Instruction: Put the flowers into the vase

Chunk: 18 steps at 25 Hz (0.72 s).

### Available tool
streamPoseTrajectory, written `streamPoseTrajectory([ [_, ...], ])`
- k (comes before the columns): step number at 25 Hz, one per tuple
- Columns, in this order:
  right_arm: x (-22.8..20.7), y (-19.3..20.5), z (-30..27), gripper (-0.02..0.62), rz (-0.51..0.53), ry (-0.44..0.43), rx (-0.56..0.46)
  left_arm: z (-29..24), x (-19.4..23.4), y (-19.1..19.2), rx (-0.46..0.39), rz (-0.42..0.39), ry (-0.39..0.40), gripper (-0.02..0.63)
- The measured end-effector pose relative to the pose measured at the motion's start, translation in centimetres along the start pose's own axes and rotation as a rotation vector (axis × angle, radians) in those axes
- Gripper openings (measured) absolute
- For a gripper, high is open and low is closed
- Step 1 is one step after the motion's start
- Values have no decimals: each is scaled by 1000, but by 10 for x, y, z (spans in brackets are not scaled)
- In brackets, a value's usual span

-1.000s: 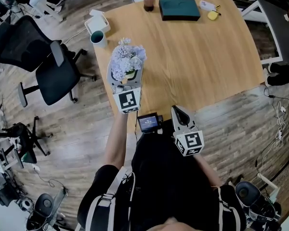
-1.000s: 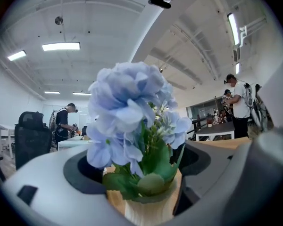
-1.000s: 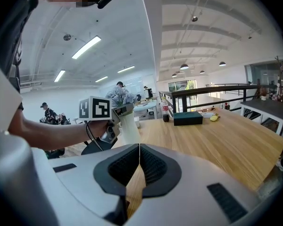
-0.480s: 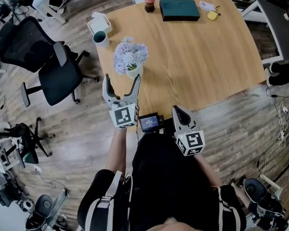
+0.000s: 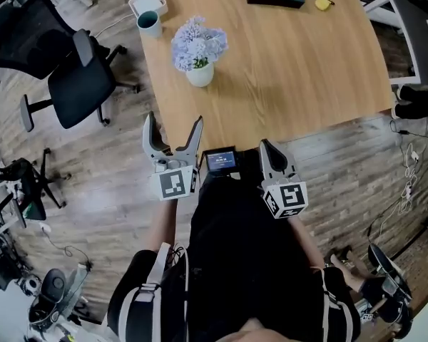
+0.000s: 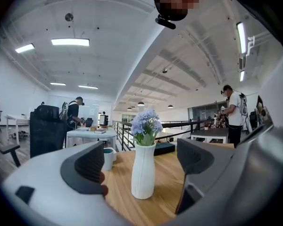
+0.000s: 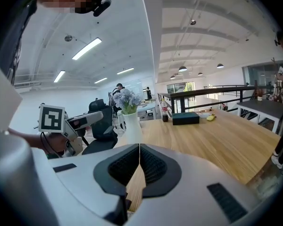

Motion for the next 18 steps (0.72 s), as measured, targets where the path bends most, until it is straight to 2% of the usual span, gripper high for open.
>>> streamPoseTrajectory([
  [5,5,-3,2,18,14,-39,-41,41,-10,-8,-9,25,-36,475],
  [11,11,9,25,18,17,-103,-90,95,-46,-2,-1,81,-92,255],
  [14,5,12,53,18,19,-128,-113,118,-79,-5,6,131,-128,78],
  [15,-1,13,63,18,21,-132,-125,122,-92,-5,9,149,-126,48],
  [18,-17,20,90,18,13,-146,-162,131,-137,-2,19,176,-87,48],
])
Point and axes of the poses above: the fingertips, and each gripper's own axes: z backward along the fingers, x to its left, y out of its underside, the point moved 6 cm from there along z, backward along the fingers, and after that the axes turned 7 degrees about z, right-handed, at the moved point
